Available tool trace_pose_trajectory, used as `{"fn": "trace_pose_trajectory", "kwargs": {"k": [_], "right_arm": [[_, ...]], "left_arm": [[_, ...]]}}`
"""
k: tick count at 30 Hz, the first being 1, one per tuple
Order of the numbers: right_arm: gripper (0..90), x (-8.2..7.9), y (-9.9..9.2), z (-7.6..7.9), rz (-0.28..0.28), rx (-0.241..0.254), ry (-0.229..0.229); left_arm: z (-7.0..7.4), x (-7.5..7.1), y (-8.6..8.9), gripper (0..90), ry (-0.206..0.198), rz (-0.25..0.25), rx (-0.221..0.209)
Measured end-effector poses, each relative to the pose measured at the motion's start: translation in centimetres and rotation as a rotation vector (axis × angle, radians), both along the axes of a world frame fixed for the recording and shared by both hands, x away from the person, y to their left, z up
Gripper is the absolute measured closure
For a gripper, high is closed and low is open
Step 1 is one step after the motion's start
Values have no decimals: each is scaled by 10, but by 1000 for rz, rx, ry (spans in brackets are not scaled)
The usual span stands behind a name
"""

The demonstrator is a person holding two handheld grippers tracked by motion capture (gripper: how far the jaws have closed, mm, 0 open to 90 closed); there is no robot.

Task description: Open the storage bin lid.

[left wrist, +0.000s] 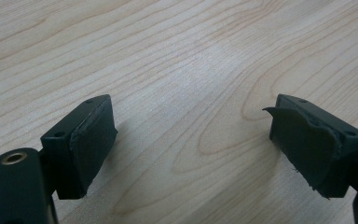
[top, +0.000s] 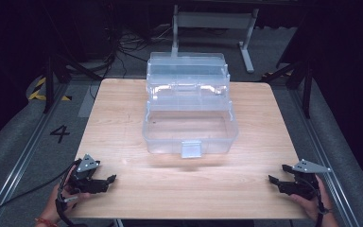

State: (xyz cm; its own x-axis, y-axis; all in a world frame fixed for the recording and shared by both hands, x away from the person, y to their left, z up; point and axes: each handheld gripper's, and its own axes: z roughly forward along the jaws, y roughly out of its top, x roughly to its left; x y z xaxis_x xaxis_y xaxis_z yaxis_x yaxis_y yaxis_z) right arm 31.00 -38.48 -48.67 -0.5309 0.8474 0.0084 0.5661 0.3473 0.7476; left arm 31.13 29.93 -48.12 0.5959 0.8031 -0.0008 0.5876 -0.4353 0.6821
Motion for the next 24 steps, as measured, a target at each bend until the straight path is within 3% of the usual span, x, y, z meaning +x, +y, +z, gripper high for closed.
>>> {"fn": "trace_pose_trajectory", "kwargs": {"k": [24], "right_arm": [[225,0,0,0,-2,-1,1]], "left_arm": [[-1,1,-2,124,2,9,0]]}}
